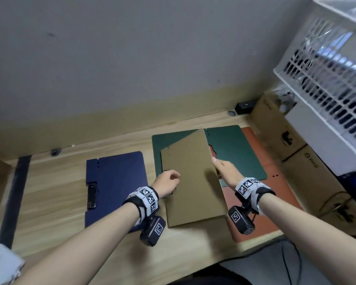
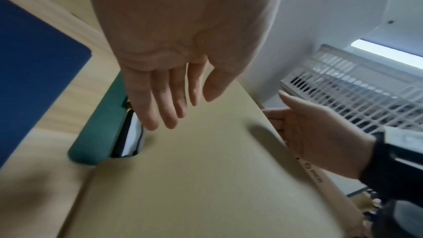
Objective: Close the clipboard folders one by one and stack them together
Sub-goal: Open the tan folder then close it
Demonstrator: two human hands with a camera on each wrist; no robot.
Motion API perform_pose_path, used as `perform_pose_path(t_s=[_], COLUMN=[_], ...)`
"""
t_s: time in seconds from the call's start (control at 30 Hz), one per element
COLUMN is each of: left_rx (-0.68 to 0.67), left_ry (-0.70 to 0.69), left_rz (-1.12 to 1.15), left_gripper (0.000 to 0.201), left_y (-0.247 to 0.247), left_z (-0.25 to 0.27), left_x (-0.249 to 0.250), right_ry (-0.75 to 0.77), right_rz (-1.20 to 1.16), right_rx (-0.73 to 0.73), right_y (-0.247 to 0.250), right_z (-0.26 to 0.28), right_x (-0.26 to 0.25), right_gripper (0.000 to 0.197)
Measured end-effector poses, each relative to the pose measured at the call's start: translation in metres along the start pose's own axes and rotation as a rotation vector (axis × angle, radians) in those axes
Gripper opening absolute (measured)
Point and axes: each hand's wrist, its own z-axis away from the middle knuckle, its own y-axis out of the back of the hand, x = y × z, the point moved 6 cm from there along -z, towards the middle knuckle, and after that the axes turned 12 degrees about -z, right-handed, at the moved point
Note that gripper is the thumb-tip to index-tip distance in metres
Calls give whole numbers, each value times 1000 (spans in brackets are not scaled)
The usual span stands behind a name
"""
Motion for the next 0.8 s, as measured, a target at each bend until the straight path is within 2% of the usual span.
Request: perform_pose_path(t_s=[0.07,0.23,0.33,0.43,0.47,0.57,0.6,0.7,0.8], left_rx=[4,15,39,108,135,203,213,203,235], left_ry=[69,354,464,561,578,595,589,585,563], left_rz=[-69,-131,-5,168,196,175,167,201,220], left_gripper=[28,37,52,70,67,33,28,34,35], left_y=[-8,-31,-47,-55,-55,-50,-49,-48,-36], left_z=[-11,-25,-29,-35,-35,-34,-32,-27,-16], left_x=[-16,-59,-70,-77,-77,-73,-71,-74,-81], right_ry=[-8,-62,-144,-203,-207,-191,-180,-161,-163], right_rz=[123,426,508,533,535,524,503,419,369], right_rx=[-40,-51,-63,-2,14,1,-5,-17,-7], right_y=[7,21,17,10,7,3,2,1,-10], right_z=[-7,-32,-45,-52,-53,-59,-62,-67,-66], right_x=[12,48,75,88,90,89,89,85,75], right_gripper=[41,29,31,44,49,59,58,44,41])
